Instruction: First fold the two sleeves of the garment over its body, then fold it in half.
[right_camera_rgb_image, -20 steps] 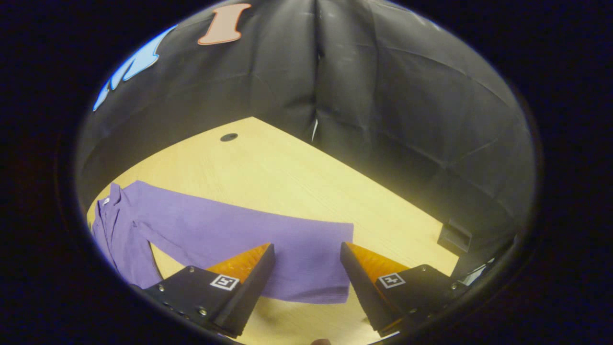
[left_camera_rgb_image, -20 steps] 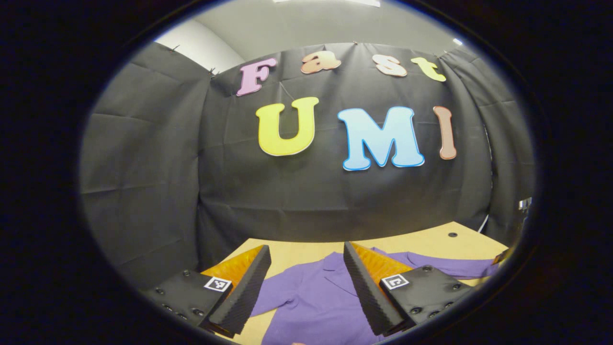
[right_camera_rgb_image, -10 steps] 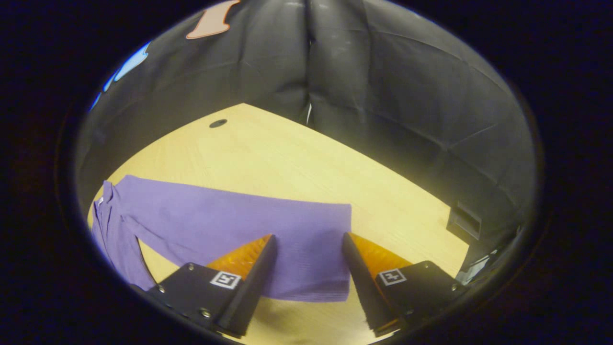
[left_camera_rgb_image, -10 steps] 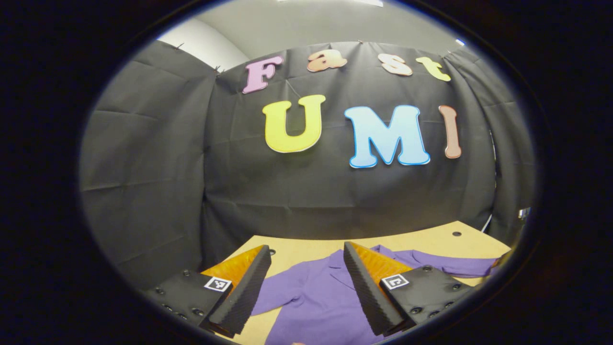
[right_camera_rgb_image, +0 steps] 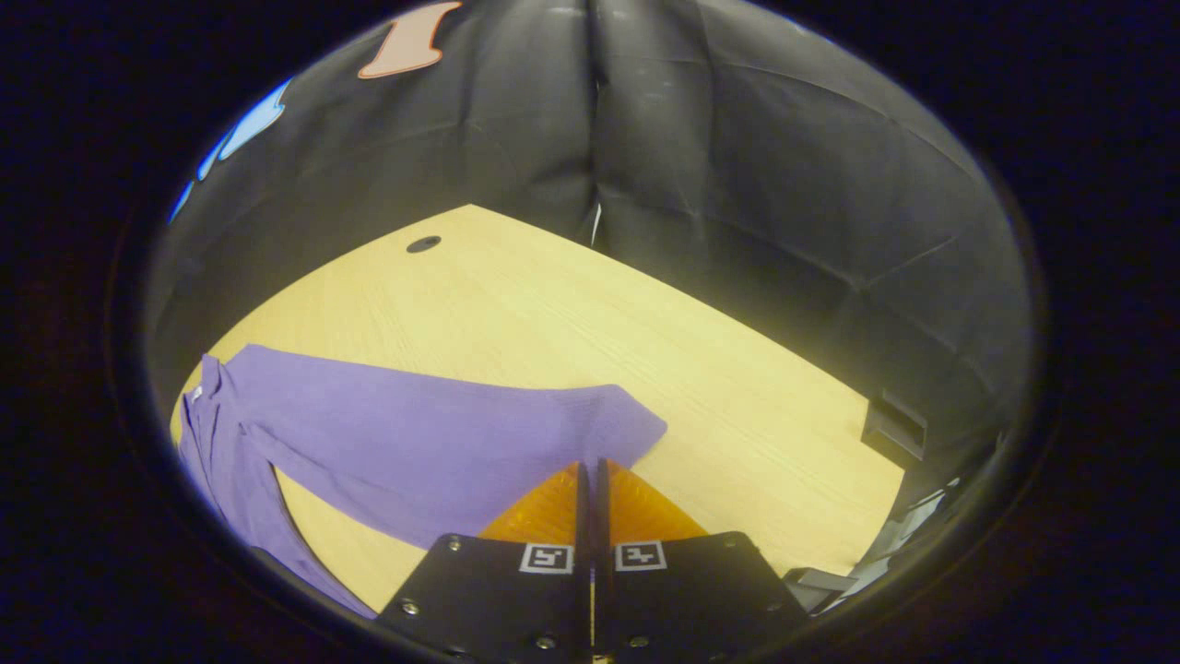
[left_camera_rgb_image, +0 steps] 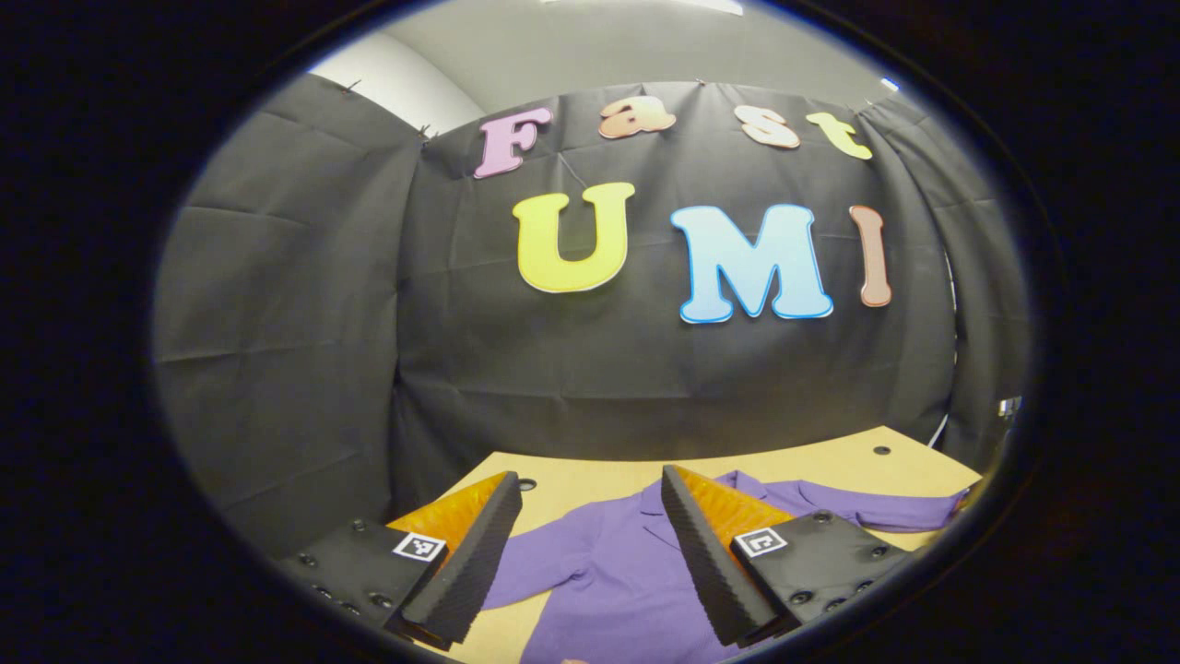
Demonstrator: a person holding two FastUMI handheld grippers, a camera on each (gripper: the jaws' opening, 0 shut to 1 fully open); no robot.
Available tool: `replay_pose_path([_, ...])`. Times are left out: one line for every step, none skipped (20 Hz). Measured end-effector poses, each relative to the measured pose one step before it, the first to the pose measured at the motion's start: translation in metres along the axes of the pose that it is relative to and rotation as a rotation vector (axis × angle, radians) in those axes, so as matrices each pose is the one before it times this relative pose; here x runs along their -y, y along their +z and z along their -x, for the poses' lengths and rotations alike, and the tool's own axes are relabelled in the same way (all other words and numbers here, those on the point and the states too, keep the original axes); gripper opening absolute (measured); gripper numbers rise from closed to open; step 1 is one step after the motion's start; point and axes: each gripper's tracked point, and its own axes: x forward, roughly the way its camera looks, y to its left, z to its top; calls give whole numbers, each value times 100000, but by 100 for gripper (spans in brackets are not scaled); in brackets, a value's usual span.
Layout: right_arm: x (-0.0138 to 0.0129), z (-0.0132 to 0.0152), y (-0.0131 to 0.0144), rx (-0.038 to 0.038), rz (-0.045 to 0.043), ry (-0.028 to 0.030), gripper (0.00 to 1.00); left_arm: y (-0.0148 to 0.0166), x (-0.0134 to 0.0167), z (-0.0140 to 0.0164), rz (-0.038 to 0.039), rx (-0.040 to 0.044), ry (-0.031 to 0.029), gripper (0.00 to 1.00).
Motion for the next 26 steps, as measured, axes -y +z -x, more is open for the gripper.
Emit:
replay_pose_path([-140,450,364,1396,632,69,3,-239,-225,-66,258,-96,26,98])
replay_pose_path([48,451,222,1168,1058,90,2,-75,-167,-23,173,-232,-70,98])
replay_pose_path([-119,559,358,1686,873,401,2,-123,-114,-22,173,-6,-85,98])
replay_pose_path([-180,583,313,1534,792,250,2,85,-123,-33,268,132,-213,98])
replay_pose_path([-342,686,447,1672,796,738,2,-58,-92,-202,340,-24,-293,97])
replay_pose_path([-500,723,453,1676,1187,919,2,-101,-49,-63,340,-29,-338,97])
replay_pose_path([-611,887,659,1976,1381,1073,2,-44,-48,-60,426,9,-473,97])
replay_pose_path([-907,878,578,1998,1218,1517,2,-138,-55,-43,456,41,-432,97])
replay_pose_path([-1018,935,803,2266,946,1774,2,-12,-47,-104,378,53,-450,97])
replay_pose_path([-1184,923,697,2100,712,1875,2,-155,-23,-183,130,32,-444,97])
replay_pose_path([-1224,977,840,2115,175,2315,2,-146,-82,-141,-57,285,-374,97])
replay_pose_path([-1224,796,523,1692,148,1942,2,-93,-40,-45,-31,217,-551,97])
replay_pose_path([-1461,845,885,1862,59,2381,2,-6,-217,-66,83,179,-322,98])
replay_pose_path([-1615,708,774,1998,224,2879,2,-19,-332,10,364,158,-329,98])
replay_pose_path([-1610,654,861,1880,210,2604,2,-141,-288,-77,300,5,-27,98])
replay_pose_path([-1569,416,541,1490,15,2538,2,-114,-445,28,229,18,188,98])
replay_pose_path([-1765,284,614,1192,-147,3066,2,-28,-492,48,241,155,166,97])
replay_pose_path([-1985,168,580,1460,-373,3344,2,-83,-627,131,254,18,384,97])
replay_pose_path([-1875,212,518,1126,-44,3316,2,-14,-630,51,247,108,447,97])
replay_pose_path([-1813,111,281,835,108,2957,1,-24,-628,-9,89,54,672,97])
replay_pose_path([-1698,113,316,852,350,2904,2,-134,-789,50,-12,-38,842,97])
replay_pose_path([-1736,127,165,1204,956,3020,2,44,-813,202,29,92,921,97])
replay_pose_path([-1761,-3,188,546,1393,2882,1,-90,-783,133,-28,-78,1016,97])
replay_pose_path([-1921,-223,0,99,1116,3115,1,-65,-814,161,3,-120,1162,97])
replay_pose_path([-1475,-162,89,-68,713,2528,1,-158,-905,118,68,-28,1244,97])
replay_pose_path([-1662,-271,-58,61,766,2448,1,54,-806,107,95,-95,1340,97])
